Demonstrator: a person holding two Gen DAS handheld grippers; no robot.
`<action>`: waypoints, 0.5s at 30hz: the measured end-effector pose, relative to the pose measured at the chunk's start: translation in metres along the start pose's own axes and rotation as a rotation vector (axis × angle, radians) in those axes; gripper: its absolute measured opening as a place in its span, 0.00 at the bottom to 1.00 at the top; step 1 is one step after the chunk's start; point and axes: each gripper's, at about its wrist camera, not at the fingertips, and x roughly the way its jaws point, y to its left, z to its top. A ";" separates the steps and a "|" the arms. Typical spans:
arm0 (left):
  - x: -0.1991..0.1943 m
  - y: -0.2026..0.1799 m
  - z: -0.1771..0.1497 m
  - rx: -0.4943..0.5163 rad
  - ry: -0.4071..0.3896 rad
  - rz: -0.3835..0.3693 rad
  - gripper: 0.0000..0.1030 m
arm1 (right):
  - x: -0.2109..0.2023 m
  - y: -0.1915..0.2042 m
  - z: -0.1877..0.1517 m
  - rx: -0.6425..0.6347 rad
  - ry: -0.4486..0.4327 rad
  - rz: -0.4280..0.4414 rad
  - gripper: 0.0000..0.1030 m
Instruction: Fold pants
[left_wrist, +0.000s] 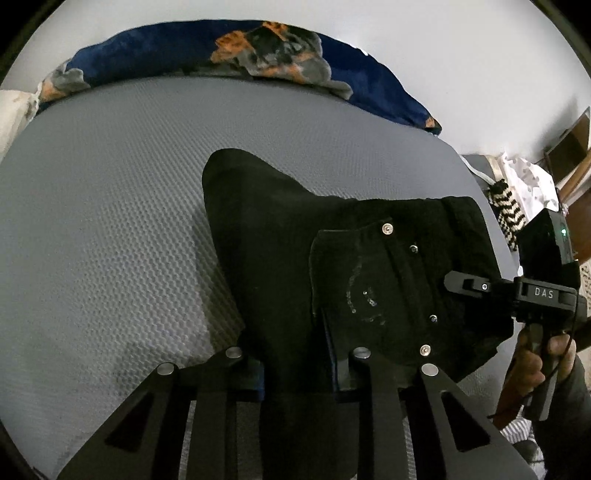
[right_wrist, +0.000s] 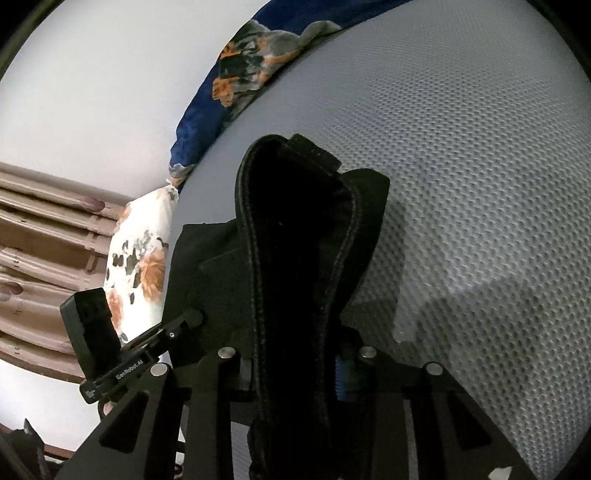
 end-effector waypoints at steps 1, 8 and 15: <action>-0.002 0.002 0.002 -0.001 -0.004 0.005 0.23 | 0.000 -0.002 0.001 -0.003 0.003 0.002 0.26; -0.005 0.013 0.025 -0.008 -0.035 0.033 0.23 | 0.017 0.012 0.026 -0.030 0.017 0.024 0.26; -0.002 0.030 0.068 -0.017 -0.086 0.060 0.23 | 0.039 0.027 0.071 -0.064 0.019 0.037 0.26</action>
